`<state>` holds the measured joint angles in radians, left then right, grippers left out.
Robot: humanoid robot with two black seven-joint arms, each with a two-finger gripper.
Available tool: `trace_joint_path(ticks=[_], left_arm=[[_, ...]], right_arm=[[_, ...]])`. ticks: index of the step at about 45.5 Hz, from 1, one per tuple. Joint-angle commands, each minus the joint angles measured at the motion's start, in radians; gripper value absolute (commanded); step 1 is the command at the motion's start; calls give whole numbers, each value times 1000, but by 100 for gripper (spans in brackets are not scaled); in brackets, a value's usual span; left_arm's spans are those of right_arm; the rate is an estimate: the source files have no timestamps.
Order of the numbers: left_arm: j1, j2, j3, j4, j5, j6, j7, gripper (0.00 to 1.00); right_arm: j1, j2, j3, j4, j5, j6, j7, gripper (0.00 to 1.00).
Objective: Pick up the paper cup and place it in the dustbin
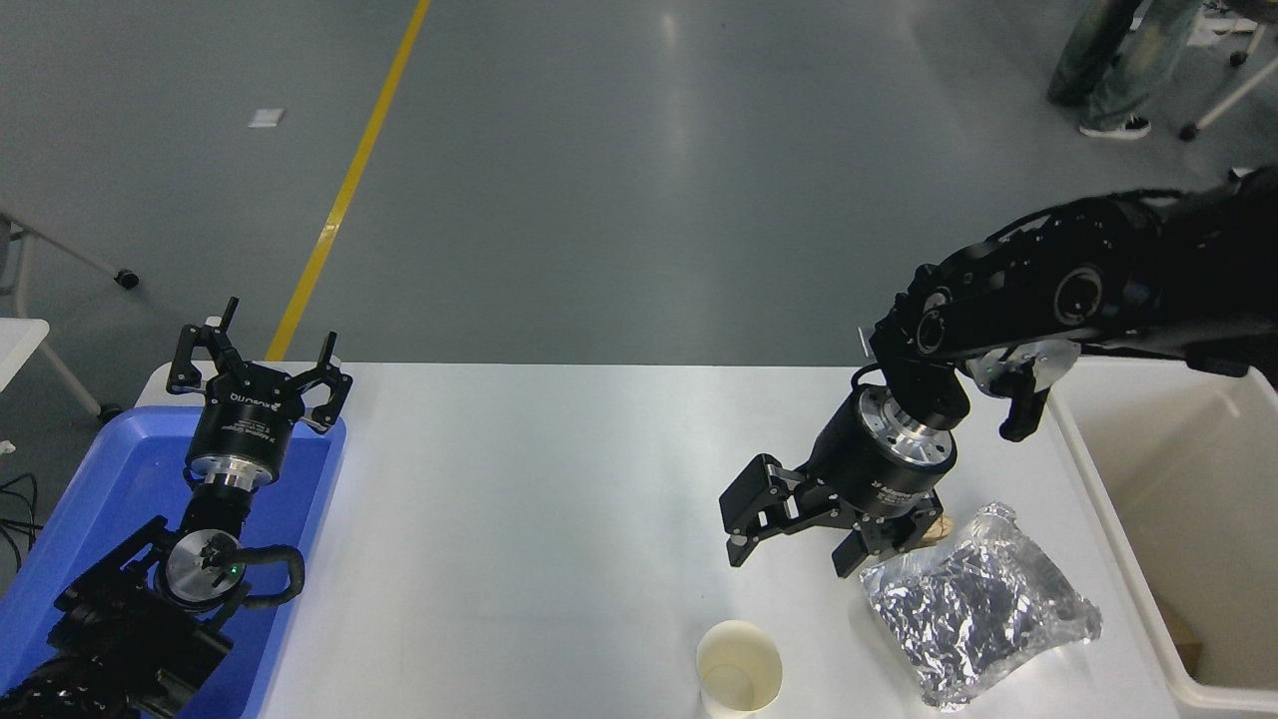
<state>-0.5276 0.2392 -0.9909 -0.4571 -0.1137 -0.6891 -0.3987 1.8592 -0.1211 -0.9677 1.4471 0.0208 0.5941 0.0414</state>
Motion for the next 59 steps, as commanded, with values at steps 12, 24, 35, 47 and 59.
trace_joint_path(ticks=[12,24,35,47,59], left_arm=[[0,0,0,0,0,-1,0,100],[0,0,0,0,0,-1,0,100],[0,0,0,0,0,-1,0,100],[0,0,2,-2,0,-1,0,100],[0,0,2,0,0,-1,0,100]], right_arm=[[-405,3,121,-201,-214,-111,3,100],[-500,-3,135,-258,-297,-142,6,89],[-509,-20,132,-263,-351,-139,61,1],[-491,-25,121,-260,-354,-131,55,0],[-422,-46,110,-237,-335,-114,58,0]])
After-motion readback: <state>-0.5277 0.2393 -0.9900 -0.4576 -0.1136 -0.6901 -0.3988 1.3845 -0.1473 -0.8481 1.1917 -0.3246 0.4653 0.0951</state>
